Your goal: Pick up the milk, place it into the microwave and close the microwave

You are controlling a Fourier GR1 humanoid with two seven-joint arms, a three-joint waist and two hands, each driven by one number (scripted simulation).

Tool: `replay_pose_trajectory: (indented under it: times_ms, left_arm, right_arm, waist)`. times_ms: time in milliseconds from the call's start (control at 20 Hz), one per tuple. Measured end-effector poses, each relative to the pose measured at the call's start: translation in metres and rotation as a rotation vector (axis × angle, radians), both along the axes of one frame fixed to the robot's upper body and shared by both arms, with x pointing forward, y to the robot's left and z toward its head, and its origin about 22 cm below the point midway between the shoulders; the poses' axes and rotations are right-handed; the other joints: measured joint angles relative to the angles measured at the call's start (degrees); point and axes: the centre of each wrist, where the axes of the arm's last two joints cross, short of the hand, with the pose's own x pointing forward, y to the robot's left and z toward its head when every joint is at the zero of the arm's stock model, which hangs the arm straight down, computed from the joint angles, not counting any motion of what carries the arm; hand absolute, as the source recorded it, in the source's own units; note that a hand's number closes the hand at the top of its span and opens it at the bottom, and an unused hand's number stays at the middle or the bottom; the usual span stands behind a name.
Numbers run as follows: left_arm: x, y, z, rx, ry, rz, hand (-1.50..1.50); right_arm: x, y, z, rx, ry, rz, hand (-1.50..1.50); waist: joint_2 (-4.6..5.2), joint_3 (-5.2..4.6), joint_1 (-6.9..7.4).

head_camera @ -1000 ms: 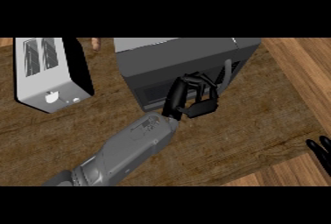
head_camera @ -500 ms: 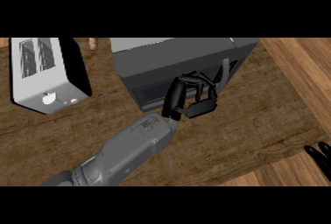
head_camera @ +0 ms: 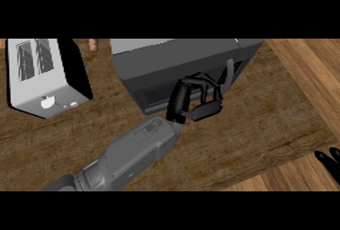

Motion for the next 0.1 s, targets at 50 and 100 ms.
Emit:
replay_pose_trajectory:
  times_ms: [50, 100]
  left_arm:
    - [0.0, 0.0, -0.0001, -0.001, -0.001, 0.003, 1.5]
    - [0.0001, 0.0, -0.0003, -0.003, -0.005, 0.005, 1.5]
  right_arm:
    - [0.0, 0.0003, 0.0007, 0.0, -0.001, 0.004, -1.5]
    - [0.0001, 0.0004, 0.0019, -0.002, -0.003, 0.007, -1.5]
  waist:
    - [0.0, 0.01, -0.07]
    - [0.03, 0.0, -0.12]
